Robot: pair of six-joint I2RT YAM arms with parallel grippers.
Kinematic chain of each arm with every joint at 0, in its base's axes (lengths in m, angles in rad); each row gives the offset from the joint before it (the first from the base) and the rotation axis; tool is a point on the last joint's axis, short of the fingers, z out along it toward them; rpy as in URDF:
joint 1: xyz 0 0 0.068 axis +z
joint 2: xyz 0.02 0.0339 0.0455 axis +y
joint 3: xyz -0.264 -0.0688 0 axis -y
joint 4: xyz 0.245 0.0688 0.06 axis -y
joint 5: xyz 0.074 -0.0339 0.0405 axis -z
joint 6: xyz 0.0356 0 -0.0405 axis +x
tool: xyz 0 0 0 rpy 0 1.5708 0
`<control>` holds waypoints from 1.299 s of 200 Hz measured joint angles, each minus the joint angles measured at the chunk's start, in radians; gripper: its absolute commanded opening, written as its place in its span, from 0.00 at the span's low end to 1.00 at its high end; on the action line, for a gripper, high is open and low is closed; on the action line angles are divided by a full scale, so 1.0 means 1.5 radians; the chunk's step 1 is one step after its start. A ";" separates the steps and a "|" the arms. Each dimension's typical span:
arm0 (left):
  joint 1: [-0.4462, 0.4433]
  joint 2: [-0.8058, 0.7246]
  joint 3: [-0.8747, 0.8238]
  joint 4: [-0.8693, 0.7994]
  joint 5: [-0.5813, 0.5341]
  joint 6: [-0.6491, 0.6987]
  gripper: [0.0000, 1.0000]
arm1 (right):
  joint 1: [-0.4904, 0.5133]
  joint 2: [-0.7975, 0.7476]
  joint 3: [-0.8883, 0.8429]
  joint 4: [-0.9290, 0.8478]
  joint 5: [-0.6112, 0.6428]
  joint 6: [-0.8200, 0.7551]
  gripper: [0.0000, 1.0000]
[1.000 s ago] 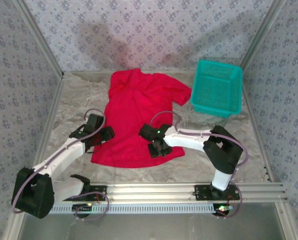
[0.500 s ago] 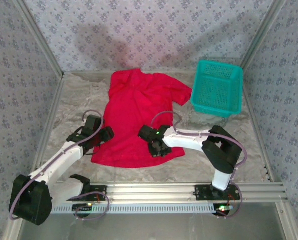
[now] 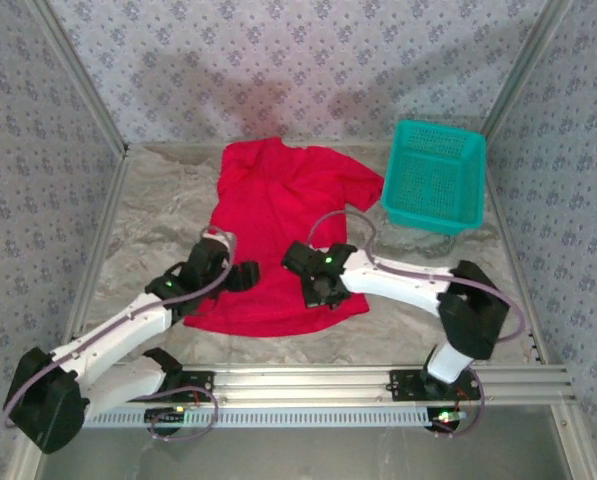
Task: Fold the inside-out t-shirt
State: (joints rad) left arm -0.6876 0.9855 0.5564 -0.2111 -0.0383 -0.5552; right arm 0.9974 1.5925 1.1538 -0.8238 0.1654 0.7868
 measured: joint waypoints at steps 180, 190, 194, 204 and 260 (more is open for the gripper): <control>-0.165 0.225 -0.013 0.255 -0.224 0.340 0.58 | -0.134 -0.285 -0.056 0.042 -0.081 0.030 0.00; -0.142 0.215 -0.009 0.233 -0.233 0.335 0.37 | -0.142 -0.293 -0.062 0.041 -0.082 0.030 0.00; -0.127 0.205 -0.009 0.226 -0.234 0.322 0.27 | -0.146 -0.296 -0.065 0.041 -0.083 0.030 0.00; -0.100 0.180 -0.009 0.201 -0.240 0.313 0.06 | -0.155 -0.301 -0.072 0.041 -0.085 0.030 0.00; -0.074 0.089 0.043 0.050 -0.222 0.201 0.00 | -0.202 -0.289 -0.091 0.056 -0.109 0.026 0.00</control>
State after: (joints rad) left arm -0.7982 1.1194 0.6212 -0.1360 -0.3714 -0.2543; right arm 0.6949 1.1591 1.0168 -0.7395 0.0017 0.8257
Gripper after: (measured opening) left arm 0.052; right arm 0.066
